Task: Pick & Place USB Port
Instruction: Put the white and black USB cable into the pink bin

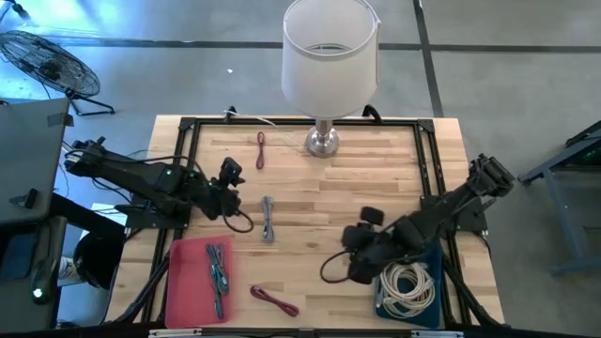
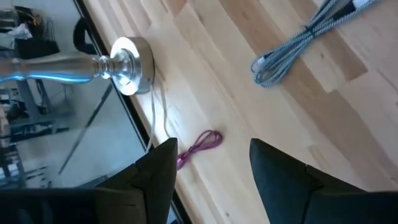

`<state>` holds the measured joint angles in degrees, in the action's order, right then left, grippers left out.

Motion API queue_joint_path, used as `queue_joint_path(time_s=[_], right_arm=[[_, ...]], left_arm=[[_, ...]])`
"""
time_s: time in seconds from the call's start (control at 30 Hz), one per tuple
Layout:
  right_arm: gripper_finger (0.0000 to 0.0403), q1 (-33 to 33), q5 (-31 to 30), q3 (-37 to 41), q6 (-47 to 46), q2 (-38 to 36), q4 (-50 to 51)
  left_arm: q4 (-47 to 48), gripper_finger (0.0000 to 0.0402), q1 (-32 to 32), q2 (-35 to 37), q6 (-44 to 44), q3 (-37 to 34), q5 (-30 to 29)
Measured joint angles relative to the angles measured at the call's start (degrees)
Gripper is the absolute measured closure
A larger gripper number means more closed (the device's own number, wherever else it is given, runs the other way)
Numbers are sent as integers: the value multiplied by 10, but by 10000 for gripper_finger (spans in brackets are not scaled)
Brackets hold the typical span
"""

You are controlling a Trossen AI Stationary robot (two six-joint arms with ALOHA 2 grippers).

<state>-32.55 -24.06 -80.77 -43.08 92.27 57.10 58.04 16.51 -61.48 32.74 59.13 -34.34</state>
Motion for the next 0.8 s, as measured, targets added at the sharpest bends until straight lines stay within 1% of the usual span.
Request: queue_joint_path(time_s=[0.1,0.2,0.27,0.37,0.43,0.47,0.53,0.6,0.8], right_arm=[[249,14,9,0,40,0,-44],[249,21,19,0,61,0,-60],[249,23,20,0,62,0,-59],[249,26,20,0,62,0,-57],[249,26,19,0,61,0,-57],[249,26,19,0,61,0,-57],[249,26,19,0,61,0,-58],[249,26,19,0,61,0,-59],[249,25,17,0,61,0,-60]], left_arm=[[11,206,0,-3,28,0,-2],[15,207,0,-7,63,0,29],[14,211,0,-8,93,0,87],[-11,227,0,-22,139,0,187],[-19,239,0,-37,169,0,237],[-23,245,0,-45,181,0,250],[-26,254,0,-63,194,0,256],[-30,259,0,-87,205,0,245],[-45,261,0,-149,207,0,155]])
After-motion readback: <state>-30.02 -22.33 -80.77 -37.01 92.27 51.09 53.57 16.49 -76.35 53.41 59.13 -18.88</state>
